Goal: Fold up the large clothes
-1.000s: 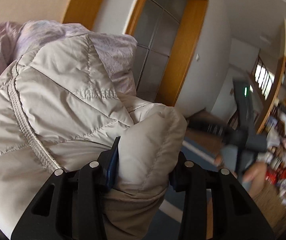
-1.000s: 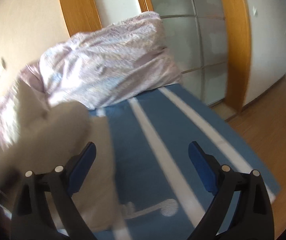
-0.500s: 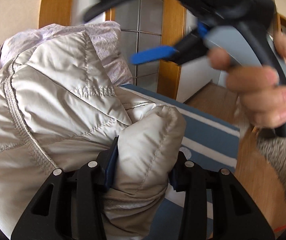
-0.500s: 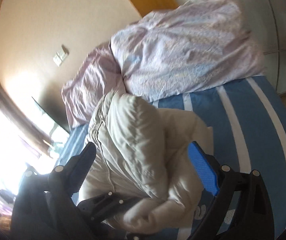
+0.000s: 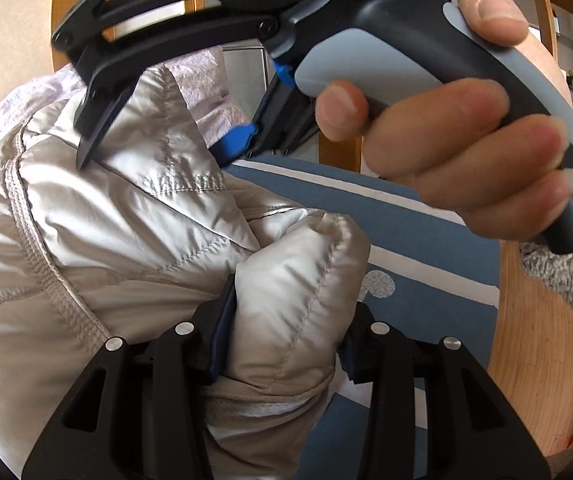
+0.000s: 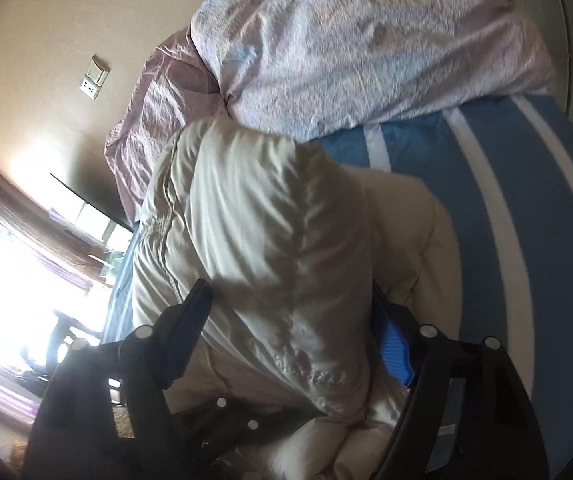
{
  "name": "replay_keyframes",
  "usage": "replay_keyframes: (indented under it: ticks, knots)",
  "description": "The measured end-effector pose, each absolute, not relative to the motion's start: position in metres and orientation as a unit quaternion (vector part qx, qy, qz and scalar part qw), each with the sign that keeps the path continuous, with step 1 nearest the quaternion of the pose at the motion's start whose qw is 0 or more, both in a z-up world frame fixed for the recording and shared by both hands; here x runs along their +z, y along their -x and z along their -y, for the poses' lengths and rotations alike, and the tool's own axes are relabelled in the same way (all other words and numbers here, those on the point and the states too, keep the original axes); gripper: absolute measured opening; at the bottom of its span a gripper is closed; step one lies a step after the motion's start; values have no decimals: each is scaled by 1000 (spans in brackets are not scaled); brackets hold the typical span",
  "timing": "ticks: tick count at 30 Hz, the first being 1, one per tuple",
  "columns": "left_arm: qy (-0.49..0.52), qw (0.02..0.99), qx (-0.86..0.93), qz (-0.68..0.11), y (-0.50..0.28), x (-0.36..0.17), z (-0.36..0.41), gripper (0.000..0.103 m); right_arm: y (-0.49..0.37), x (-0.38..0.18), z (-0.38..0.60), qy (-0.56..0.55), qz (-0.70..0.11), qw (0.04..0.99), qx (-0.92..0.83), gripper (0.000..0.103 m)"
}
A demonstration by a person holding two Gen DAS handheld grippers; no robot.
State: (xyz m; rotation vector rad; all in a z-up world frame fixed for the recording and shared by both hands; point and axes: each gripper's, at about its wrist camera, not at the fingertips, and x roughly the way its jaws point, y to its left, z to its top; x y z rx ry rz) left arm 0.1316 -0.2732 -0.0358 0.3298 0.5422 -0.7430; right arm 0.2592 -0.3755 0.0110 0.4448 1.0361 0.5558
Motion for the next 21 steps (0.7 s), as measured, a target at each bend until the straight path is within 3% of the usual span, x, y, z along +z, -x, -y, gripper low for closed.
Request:
replay_keyframes:
  ticks: [4,7,13,17,21]
  knots:
    - [-178,883,-350,-256,-130,-37,282,46,-262,-5,382,-233,-492,797,261,34]
    - [-187,878,-354,-262,-125,-28,278,46,-262,-7,387,-242,-489,798,256,22]
    - [-99,864,-391,-300,-113,31,216,47,-263,-6,391,-230,-480,813,238,19]
    - [-52,902,-352,-246,-125,84,156,65,-261,-5,392,-223,-472,820,233,19]
    - [-57,939,-257,-223,-161,102,123,68,-260,-2,391,-213,-465,829,226,19]
